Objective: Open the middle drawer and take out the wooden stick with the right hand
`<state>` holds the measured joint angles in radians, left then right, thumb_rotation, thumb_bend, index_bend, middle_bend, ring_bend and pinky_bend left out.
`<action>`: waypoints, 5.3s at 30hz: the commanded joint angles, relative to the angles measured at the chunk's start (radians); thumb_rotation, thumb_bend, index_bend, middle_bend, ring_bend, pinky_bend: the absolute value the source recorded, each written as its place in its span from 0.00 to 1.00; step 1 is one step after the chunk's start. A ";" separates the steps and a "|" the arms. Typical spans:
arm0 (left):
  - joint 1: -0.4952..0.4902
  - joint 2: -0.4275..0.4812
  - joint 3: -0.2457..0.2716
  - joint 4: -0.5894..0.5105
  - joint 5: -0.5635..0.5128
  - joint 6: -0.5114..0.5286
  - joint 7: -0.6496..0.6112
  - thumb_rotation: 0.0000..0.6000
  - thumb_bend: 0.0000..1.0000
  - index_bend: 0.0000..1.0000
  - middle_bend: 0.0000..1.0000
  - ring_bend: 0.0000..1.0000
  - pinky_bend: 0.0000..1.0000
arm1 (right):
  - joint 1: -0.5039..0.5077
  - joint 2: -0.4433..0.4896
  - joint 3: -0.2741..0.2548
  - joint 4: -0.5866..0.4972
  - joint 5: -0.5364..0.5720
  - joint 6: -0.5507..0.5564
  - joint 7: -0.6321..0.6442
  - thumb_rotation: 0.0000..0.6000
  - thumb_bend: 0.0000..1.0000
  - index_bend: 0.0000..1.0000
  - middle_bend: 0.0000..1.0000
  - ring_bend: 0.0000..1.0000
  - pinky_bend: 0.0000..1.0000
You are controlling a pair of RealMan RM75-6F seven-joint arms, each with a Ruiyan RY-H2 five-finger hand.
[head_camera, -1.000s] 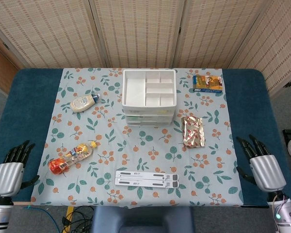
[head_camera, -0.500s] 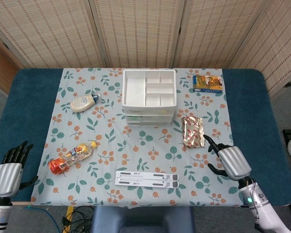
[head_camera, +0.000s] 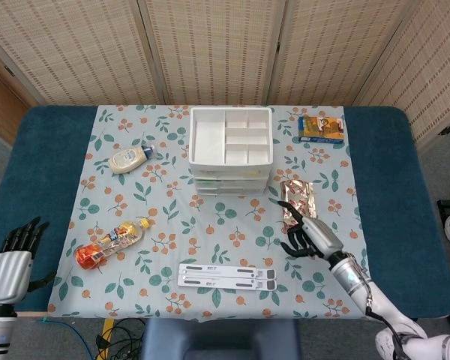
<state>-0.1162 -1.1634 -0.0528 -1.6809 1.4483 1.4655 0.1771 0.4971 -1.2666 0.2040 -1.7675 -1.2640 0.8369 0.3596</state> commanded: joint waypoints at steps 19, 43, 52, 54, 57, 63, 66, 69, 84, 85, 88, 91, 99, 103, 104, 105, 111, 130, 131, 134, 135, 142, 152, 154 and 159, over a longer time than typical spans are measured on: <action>-0.002 0.006 -0.004 0.006 -0.012 -0.009 0.001 1.00 0.14 0.10 0.07 0.10 0.11 | 0.207 -0.257 0.147 0.237 0.138 -0.168 0.221 1.00 0.44 0.01 0.85 0.89 0.95; -0.003 0.002 -0.006 0.015 -0.026 -0.017 0.005 1.00 0.14 0.10 0.07 0.10 0.11 | 0.332 -0.372 0.204 0.407 0.213 -0.254 0.233 1.00 0.45 0.01 0.85 0.89 0.95; -0.011 0.001 -0.010 0.012 -0.031 -0.026 0.016 1.00 0.14 0.10 0.07 0.10 0.11 | 0.354 -0.406 0.214 0.451 0.202 -0.263 0.250 1.00 0.45 0.01 0.85 0.89 0.95; -0.012 0.002 -0.011 0.011 -0.033 -0.027 0.018 1.00 0.14 0.10 0.07 0.10 0.11 | 0.356 -0.410 0.215 0.459 0.201 -0.264 0.254 1.00 0.45 0.01 0.85 0.89 0.95; -0.012 0.003 -0.010 0.009 -0.035 -0.028 0.022 1.00 0.14 0.10 0.07 0.10 0.11 | 0.360 -0.414 0.217 0.469 0.198 -0.269 0.259 1.00 0.46 0.01 0.85 0.89 0.95; -0.012 0.001 -0.010 0.007 -0.037 -0.028 0.027 1.00 0.14 0.10 0.07 0.10 0.11 | 0.364 -0.421 0.217 0.477 0.186 -0.273 0.268 1.00 0.47 0.05 0.85 0.89 0.95; -0.012 0.001 -0.010 0.007 -0.039 -0.029 0.029 1.00 0.14 0.10 0.07 0.10 0.11 | 0.363 -0.419 0.212 0.476 0.178 -0.274 0.269 1.00 0.48 0.08 0.85 0.89 0.95; -0.012 0.000 -0.010 0.009 -0.041 -0.031 0.028 1.00 0.14 0.10 0.07 0.10 0.11 | 0.360 -0.416 0.207 0.470 0.170 -0.271 0.269 1.00 0.48 0.10 0.85 0.89 0.95; -0.014 -0.001 -0.007 0.009 -0.043 -0.036 0.027 1.00 0.14 0.10 0.07 0.10 0.11 | 0.335 -0.399 0.183 0.423 0.146 -0.249 0.272 1.00 0.48 0.11 0.85 0.89 0.95; -0.013 -0.001 -0.007 0.009 -0.043 -0.035 0.026 1.00 0.14 0.10 0.07 0.10 0.11 | 0.333 -0.398 0.180 0.419 0.143 -0.246 0.271 1.00 0.48 0.11 0.85 0.89 0.95; -0.013 -0.001 -0.006 0.010 -0.043 -0.035 0.025 1.00 0.14 0.10 0.07 0.10 0.11 | 0.327 -0.391 0.172 0.400 0.133 -0.242 0.270 1.00 0.48 0.11 0.85 0.89 0.95; -0.012 -0.002 -0.005 0.011 -0.042 -0.035 0.022 1.00 0.14 0.10 0.07 0.10 0.11 | 0.316 -0.385 0.163 0.380 0.127 -0.232 0.270 1.00 0.48 0.11 0.85 0.89 0.95; -0.010 -0.003 -0.003 0.018 -0.041 -0.033 0.011 1.00 0.14 0.10 0.07 0.10 0.11 | 0.284 -0.359 0.129 0.318 0.097 -0.203 0.261 1.00 0.48 0.11 0.85 0.89 0.95; -0.009 -0.003 -0.002 0.020 -0.039 -0.033 0.008 1.00 0.14 0.10 0.07 0.10 0.11 | 0.272 -0.341 0.116 0.296 0.090 -0.191 0.248 1.00 0.48 0.09 0.85 0.89 0.95; -0.009 -0.003 -0.002 0.020 -0.038 -0.033 0.007 1.00 0.14 0.10 0.07 0.10 0.11 | 0.268 -0.335 0.112 0.289 0.088 -0.186 0.245 1.00 0.48 0.07 0.85 0.89 0.95; -0.009 -0.003 -0.001 0.020 -0.037 -0.032 0.007 1.00 0.14 0.10 0.07 0.10 0.11 | 0.265 -0.330 0.110 0.284 0.086 -0.184 0.243 1.00 0.48 0.04 0.85 0.89 0.95; -0.010 -0.005 -0.001 0.022 -0.034 -0.032 0.006 1.00 0.14 0.10 0.07 0.10 0.11 | 0.246 -0.296 0.086 0.253 0.093 -0.182 0.228 1.00 0.49 0.01 0.85 0.89 0.95; -0.019 -0.013 -0.001 0.021 -0.034 -0.046 0.013 1.00 0.14 0.10 0.07 0.10 0.11 | 0.143 -0.022 0.006 -0.062 -0.024 -0.016 0.021 1.00 0.51 0.01 0.85 0.89 0.95; -0.020 -0.014 -0.001 0.021 -0.033 -0.047 0.015 1.00 0.14 0.10 0.07 0.10 0.11 | 0.142 -0.012 0.010 -0.068 -0.022 -0.009 0.014 1.00 0.51 0.01 0.85 0.89 0.95; -0.025 -0.018 -0.002 0.019 -0.031 -0.051 0.020 1.00 0.14 0.10 0.07 0.10 0.11 | 0.153 0.012 0.028 -0.068 0.010 -0.011 -0.010 1.00 0.52 0.01 0.85 0.89 0.95; -0.026 -0.019 -0.002 0.018 -0.031 -0.052 0.022 1.00 0.14 0.10 0.07 0.10 0.11 | 0.161 0.019 0.035 -0.064 0.029 -0.018 -0.020 1.00 0.52 0.01 0.85 0.89 0.95; -0.027 -0.020 -0.002 0.018 -0.038 -0.056 0.029 1.00 0.14 0.10 0.07 0.10 0.11 | 0.216 0.023 0.054 -0.018 0.135 -0.078 -0.076 1.00 0.52 0.01 0.85 0.89 0.95; -0.026 -0.017 -0.002 0.018 -0.041 -0.055 0.027 1.00 0.14 0.10 0.07 0.10 0.11 | 0.279 0.006 0.045 0.032 0.251 -0.126 -0.173 1.00 0.51 0.04 0.85 0.89 0.95; -0.026 -0.017 -0.002 0.018 -0.041 -0.054 0.027 1.00 0.14 0.10 0.07 0.10 0.11 | 0.282 0.007 0.042 0.029 0.262 -0.124 -0.183 1.00 0.51 0.08 0.85 0.89 0.95; -0.027 -0.015 -0.002 0.016 -0.040 -0.053 0.028 1.00 0.14 0.10 0.07 0.10 0.11 | 0.282 0.014 0.035 0.012 0.271 -0.118 -0.196 1.00 0.52 0.17 0.85 0.89 0.95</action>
<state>-0.1429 -1.1788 -0.0549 -1.6648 1.4083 1.4130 0.2048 0.7789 -1.2541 0.2401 -1.7538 -0.9935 0.7180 0.1644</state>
